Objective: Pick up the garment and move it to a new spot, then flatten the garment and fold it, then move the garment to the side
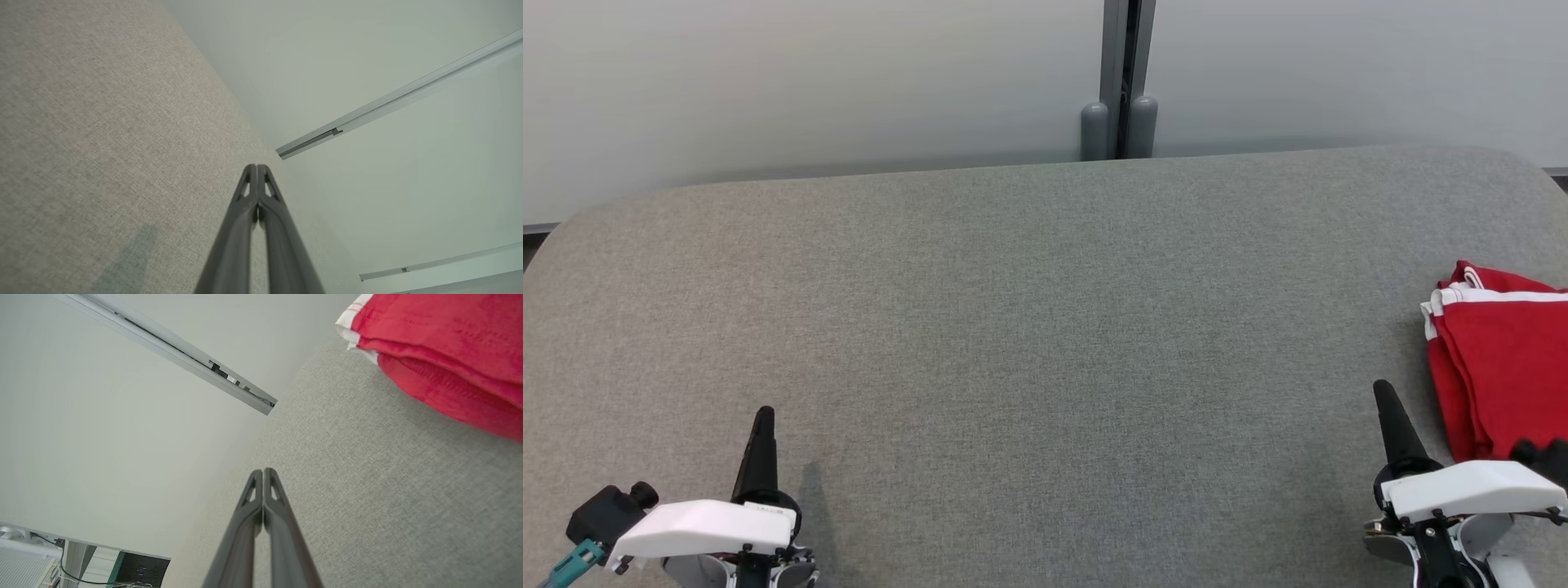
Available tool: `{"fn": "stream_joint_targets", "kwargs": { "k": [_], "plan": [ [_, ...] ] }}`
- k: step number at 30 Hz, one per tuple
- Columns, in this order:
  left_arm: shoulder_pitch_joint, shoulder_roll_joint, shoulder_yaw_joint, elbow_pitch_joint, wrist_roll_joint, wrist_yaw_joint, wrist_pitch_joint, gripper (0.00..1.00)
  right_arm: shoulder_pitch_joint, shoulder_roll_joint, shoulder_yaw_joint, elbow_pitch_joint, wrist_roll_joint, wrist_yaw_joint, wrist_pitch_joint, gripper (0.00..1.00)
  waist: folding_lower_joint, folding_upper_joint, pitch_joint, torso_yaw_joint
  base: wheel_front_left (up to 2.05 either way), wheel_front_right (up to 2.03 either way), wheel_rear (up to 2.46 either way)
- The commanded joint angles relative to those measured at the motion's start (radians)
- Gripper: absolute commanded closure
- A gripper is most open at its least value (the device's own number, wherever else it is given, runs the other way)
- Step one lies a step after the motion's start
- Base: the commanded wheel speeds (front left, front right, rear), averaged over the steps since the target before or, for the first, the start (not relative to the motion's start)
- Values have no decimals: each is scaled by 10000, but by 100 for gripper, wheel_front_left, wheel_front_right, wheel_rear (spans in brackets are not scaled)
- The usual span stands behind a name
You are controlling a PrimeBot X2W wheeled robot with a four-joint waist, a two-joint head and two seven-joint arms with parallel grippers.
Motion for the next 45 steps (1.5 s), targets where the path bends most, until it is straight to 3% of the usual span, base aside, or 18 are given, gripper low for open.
{"fn": "stream_joint_targets", "kwargs": {
  "k": [1,45],
  "plan": [
    [-220,69,90,-164,-333,-56,61,100,-16,-93,-66,-206,331,1,103,100,0,0,-19,6,0,0,0],
    [-266,101,490,-728,-4097,-432,1096,100,371,-132,-777,-966,4249,2,1153,100,0,0,-451,137,0,0,0]
  ]
}}
